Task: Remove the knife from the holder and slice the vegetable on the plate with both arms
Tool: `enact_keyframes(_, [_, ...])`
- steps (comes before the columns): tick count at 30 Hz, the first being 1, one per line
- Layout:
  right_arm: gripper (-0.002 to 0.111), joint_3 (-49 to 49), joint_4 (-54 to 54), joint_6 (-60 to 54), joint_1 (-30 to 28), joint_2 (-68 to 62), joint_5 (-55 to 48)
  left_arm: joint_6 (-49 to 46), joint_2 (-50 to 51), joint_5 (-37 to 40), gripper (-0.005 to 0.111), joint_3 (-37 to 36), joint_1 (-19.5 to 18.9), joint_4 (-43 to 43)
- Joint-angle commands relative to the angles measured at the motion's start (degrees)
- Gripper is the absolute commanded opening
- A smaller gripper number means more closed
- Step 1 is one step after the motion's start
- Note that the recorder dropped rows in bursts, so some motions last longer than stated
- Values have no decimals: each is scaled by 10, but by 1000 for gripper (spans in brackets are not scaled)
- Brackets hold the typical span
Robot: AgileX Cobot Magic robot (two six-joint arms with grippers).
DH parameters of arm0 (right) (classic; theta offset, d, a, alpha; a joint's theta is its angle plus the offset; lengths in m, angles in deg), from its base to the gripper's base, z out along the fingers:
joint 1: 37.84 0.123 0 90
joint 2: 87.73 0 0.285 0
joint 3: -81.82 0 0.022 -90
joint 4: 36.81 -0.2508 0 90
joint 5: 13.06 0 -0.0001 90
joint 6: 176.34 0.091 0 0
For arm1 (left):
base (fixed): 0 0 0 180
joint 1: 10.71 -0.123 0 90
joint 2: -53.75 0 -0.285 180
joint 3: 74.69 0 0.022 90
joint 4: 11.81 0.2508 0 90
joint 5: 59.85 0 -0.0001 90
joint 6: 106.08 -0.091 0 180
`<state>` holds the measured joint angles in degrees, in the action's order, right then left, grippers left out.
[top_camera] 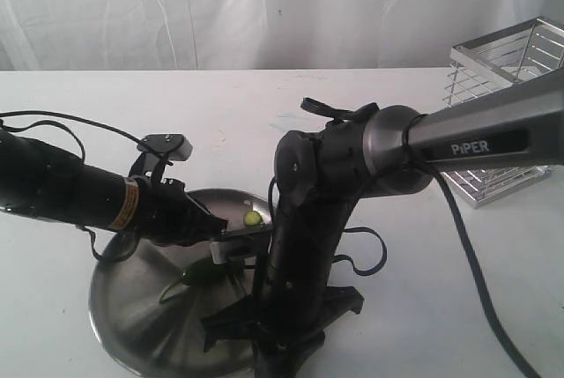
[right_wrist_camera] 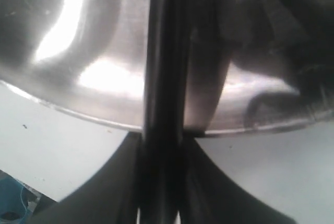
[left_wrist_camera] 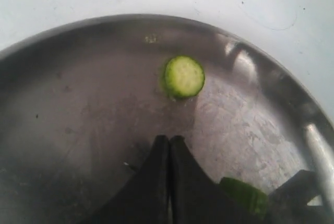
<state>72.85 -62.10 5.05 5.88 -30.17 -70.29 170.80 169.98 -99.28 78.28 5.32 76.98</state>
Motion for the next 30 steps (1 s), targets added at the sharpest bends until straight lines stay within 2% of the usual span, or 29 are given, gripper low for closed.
enact_keyframes(1, [0,-3,50,19,-1,-11,51,21,3,-13,0,-41,8,55])
enact_keyframes(9, [0,-3,102,73,-1,-11,34,52,3,-73,0,-65,8,66])
enact_keyframes(16, [0,-3,151,108,-1,-10,-67,52,1,-111,0,-67,8,57])
enact_keyframes(26, [0,-3,152,117,-1,38,-96,6,1,-179,0,-67,7,-20])
enact_keyframes(30, [0,-3,153,119,-1,54,-96,-9,-8,-189,0,-67,-5,-43])
